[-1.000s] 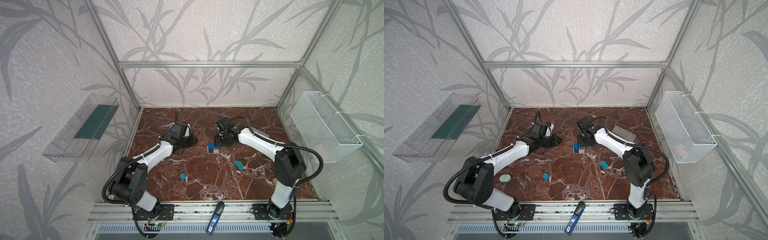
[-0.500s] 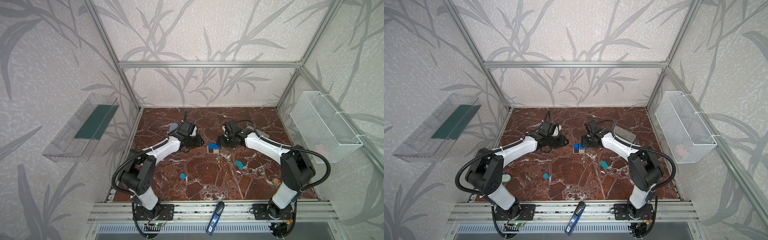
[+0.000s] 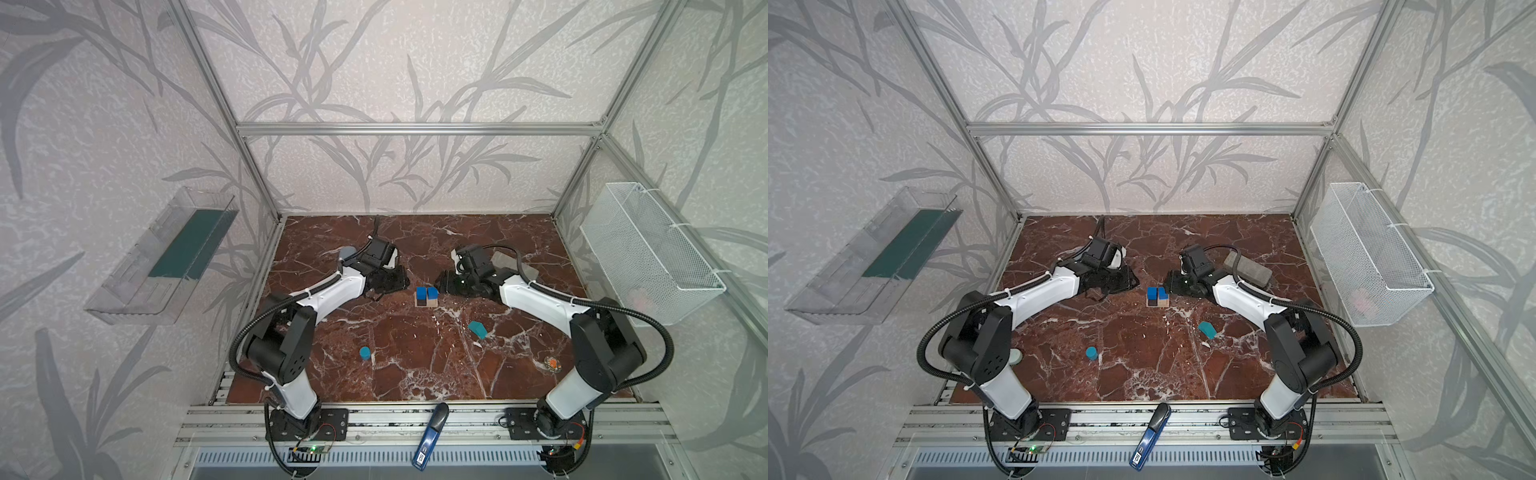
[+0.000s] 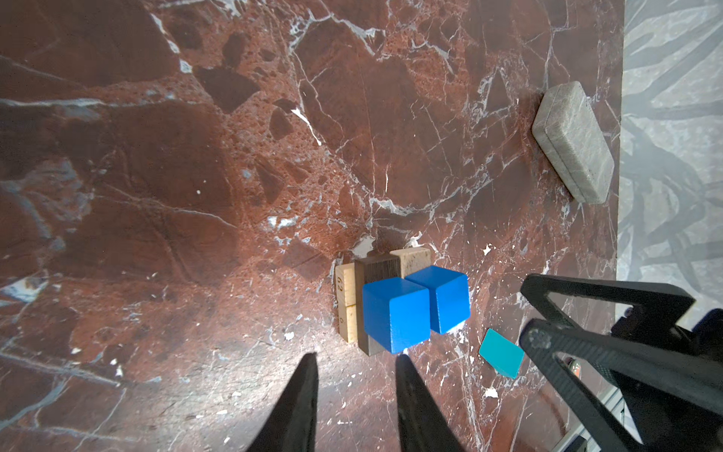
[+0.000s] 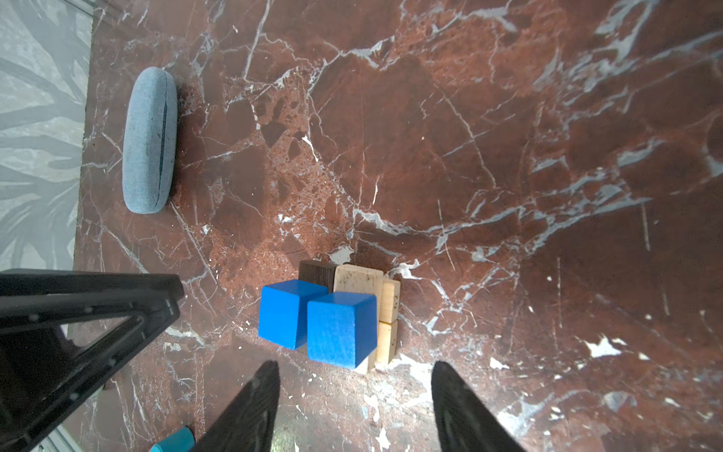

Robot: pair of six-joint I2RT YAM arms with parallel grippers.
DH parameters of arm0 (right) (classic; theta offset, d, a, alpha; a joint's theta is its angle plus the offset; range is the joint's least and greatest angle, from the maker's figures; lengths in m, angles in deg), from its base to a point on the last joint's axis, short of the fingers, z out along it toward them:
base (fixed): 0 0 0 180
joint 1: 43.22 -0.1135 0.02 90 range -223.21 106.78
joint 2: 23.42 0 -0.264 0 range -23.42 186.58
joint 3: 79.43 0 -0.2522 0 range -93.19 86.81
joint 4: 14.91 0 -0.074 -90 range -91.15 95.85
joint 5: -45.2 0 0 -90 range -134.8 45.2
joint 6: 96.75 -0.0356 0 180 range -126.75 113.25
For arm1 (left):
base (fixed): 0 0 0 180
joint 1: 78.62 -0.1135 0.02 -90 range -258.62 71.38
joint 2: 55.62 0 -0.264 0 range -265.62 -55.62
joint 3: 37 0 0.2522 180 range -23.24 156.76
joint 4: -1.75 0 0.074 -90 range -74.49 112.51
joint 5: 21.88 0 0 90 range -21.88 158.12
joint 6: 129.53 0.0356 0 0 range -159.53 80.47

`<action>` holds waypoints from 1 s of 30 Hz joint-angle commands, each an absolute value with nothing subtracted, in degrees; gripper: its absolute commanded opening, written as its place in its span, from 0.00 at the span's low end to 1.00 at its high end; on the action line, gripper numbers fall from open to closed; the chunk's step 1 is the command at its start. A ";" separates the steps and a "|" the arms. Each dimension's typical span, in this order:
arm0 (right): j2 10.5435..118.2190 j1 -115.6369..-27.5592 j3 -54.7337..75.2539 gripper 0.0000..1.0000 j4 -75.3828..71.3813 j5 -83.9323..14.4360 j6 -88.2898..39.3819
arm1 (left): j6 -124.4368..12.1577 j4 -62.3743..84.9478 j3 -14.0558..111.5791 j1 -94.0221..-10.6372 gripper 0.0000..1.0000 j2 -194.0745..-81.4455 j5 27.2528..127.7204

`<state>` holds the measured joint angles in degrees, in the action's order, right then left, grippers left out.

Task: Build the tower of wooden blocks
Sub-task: 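Open the right gripper and bring both grippers to the stack sides, then press both grippers against the stack sides to square the blue cubes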

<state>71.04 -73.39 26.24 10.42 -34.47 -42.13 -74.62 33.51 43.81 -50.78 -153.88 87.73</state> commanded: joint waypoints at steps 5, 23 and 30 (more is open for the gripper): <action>69.87 -72.89 29.07 0.63 5.75 -31.79 -44.58 | -74.80 35.10 46.35 -49.79 0.32 -156.73 87.75; 74.05 -72.11 29.69 0.62 0.48 -28.19 -46.40 | -76.19 32.38 47.78 -48.60 0.30 -160.27 91.12; 76.53 -72.12 29.46 0.59 -0.33 -27.58 -46.85 | -76.42 32.03 48.03 -48.55 0.29 -161.07 91.74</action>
